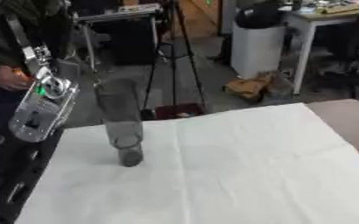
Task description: Arrange flowers into the vase.
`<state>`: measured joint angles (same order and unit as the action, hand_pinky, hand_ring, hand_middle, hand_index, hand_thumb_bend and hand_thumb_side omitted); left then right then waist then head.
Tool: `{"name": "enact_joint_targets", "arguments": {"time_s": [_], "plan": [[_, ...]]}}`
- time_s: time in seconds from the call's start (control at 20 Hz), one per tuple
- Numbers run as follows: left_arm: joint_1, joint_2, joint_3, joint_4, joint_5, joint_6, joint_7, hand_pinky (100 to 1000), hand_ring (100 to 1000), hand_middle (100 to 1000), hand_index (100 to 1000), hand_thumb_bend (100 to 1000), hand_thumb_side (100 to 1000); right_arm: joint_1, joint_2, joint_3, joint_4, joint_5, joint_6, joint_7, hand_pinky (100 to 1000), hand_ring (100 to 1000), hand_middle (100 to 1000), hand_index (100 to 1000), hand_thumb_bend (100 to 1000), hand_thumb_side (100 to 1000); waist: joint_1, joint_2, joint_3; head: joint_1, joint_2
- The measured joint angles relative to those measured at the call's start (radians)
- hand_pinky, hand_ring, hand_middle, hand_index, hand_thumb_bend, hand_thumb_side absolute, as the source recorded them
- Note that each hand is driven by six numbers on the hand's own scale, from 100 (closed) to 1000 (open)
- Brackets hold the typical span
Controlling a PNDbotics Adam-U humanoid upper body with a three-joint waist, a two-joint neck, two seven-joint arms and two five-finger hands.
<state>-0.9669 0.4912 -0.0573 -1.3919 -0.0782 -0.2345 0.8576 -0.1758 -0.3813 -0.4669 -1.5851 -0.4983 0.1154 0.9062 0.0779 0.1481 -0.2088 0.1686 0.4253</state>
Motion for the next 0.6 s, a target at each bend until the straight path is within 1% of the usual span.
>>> {"name": "enact_joint_targets", "arguments": {"time_s": [0.2,0.6], "plan": [[0.000,0.000,0.000,0.020,-0.002,0.002,0.013,100,100,100,119,100,359,0.000,0.000,0.000,0.000,0.005,0.006,0.001,100,241,129,374,406,662,0.001,0.000,-0.001,0.023,-0.005],[-0.009,0.000,0.007,0.086,0.013,0.001,0.037,100,100,100,119,100,370,0.000,0.008,0.003,-0.004,0.009,0.018,0.001,100,242,129,374,406,663,0.002,0.000,-0.024,0.048,-0.016]]}}
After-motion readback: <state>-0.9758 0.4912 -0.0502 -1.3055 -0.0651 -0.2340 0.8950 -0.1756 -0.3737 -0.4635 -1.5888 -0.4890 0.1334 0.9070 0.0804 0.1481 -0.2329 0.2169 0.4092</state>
